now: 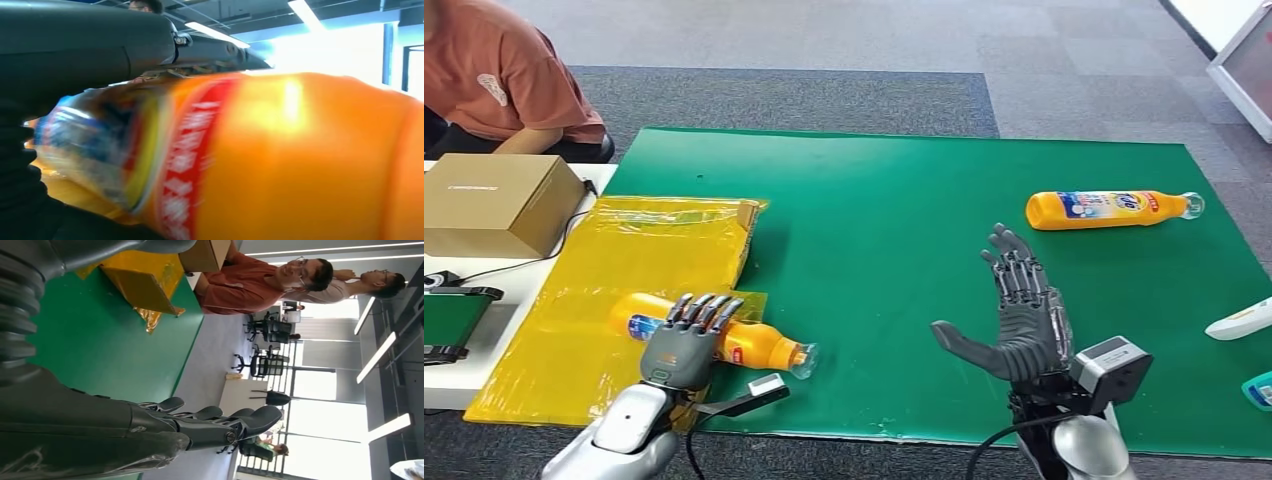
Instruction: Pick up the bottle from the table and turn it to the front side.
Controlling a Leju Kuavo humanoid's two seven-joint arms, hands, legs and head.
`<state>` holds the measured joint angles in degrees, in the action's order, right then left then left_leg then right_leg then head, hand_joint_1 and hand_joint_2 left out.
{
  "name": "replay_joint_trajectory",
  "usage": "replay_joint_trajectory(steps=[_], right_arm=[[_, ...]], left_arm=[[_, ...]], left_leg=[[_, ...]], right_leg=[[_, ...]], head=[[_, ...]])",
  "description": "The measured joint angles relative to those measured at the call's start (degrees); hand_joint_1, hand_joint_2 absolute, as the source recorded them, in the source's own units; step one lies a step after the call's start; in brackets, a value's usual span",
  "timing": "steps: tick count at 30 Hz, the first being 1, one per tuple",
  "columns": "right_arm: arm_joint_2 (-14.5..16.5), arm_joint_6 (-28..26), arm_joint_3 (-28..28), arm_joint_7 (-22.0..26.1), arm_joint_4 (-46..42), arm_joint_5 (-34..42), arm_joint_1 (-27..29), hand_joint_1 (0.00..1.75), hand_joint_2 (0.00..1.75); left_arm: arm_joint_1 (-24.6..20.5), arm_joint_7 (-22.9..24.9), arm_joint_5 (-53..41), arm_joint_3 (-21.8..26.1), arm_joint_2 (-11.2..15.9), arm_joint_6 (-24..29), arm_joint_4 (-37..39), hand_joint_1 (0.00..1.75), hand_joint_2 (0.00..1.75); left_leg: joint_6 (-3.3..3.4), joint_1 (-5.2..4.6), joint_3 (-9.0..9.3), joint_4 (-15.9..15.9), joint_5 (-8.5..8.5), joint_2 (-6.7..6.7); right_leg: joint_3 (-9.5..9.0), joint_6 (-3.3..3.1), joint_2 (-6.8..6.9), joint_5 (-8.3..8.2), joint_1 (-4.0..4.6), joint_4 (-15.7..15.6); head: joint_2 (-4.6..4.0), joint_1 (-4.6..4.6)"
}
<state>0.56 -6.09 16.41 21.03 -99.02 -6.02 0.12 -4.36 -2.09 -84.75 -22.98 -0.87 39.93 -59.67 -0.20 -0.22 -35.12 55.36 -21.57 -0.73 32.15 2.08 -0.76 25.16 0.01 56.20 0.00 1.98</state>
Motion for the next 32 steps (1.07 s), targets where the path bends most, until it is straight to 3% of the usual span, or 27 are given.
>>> replay_joint_trajectory(steps=[14,19,21,22,23,26,27,28,29,32], right_arm=[[-0.41,1.02,0.55,-2.12,3.71,0.73,1.02,0.00,1.75],[-0.43,0.85,1.94,-2.55,5.26,1.09,1.13,0.00,1.75],[-0.44,0.14,2.43,-2.60,5.63,0.99,1.37,0.00,1.75],[-0.44,-0.35,2.63,-2.62,5.75,0.83,1.68,0.00,1.75],[-0.45,-0.85,2.80,-2.64,5.83,0.62,2.09,0.00,1.75],[-0.45,-2.19,3.01,-2.93,5.81,-0.37,3.47,0.00,1.75],[-0.46,-2.63,3.01,-3.11,5.59,-0.76,4.06,0.00,1.75],[-0.48,-3.00,2.98,-3.27,5.25,-1.13,4.73,0.00,1.75],[-0.51,-3.24,2.93,-3.42,4.79,-1.49,5.43,0.00,1.75],[-0.60,-2.71,2.66,-3.53,3.65,-2.23,6.54,0.00,1.75]], left_arm=[[-1.22,14.56,-3.25,-1.86,0.05,0.22,-1.00,0.00,1.75],[0.52,16.07,-3.25,-3.14,0.84,0.28,-10.82,0.00,1.75],[2.26,12.28,-2.67,-2.57,0.52,0.31,-17.77,0.00,1.75],[3.50,8.04,-1.17,-1.62,-0.47,0.33,-21.78,0.00,1.75],[4.87,1.65,1.80,0.06,-2.28,0.37,-25.58,0.00,1.75],[9.38,-25.67,20.25,7.43,-9.42,0.32,-33.43,0.00,1.75],[10.96,-33.14,28.24,8.88,-10.65,-0.28,-35.51,0.00,1.75],[12.44,-37.57,35.83,9.19,-10.92,-1.50,-37.61,0.00,1.75],[13.83,-39.19,43.41,8.63,-10.29,-3.59,-39.87,0.00,1.75],[16.25,-33.48,60.06,5.30,-6.76,-12.63,-44.84,0.00,1.75]], left_leg=[[-0.03,0.02,0.00,0.00,0.04,0.00],[-0.02,0.00,-0.03,0.00,0.02,0.00],[0.00,-0.01,-0.05,0.00,0.00,0.00],[0.01,-0.02,-0.06,0.00,-0.01,-0.01],[0.03,-0.04,-0.07,0.00,-0.03,-0.02],[0.06,-0.09,-0.06,0.00,-0.13,0.02],[0.05,-0.09,-0.05,0.01,-0.15,0.04],[0.06,-0.09,-0.05,0.01,-0.17,0.04],[0.07,-0.08,-0.05,0.01,-0.18,0.02],[0.04,-0.04,-0.05,0.00,-0.17,-0.02]], right_leg=[[0.00,-0.02,0.01,-0.01,0.02,0.01],[0.02,-0.01,0.00,-0.01,0.01,0.01],[0.04,0.00,0.00,0.00,0.01,0.01],[0.03,0.03,0.00,0.02,0.00,0.00],[0.02,0.06,0.01,0.04,-0.02,0.00],[0.03,0.13,-0.06,0.09,-0.05,-0.02],[0.05,0.14,-0.09,0.09,-0.07,-0.03],[0.06,0.13,-0.09,0.12,-0.08,-0.04],[0.07,0.12,-0.06,0.15,-0.08,-0.04],[0.05,0.06,0.00,0.22,-0.03,-0.02]], head=[[-0.01,0.01],[-0.01,0.00],[-0.01,0.01],[-0.01,0.01],[-0.01,0.01],[0.00,-0.02],[0.00,-0.02],[0.00,-0.01],[0.00,0.01],[-0.01,0.01]])
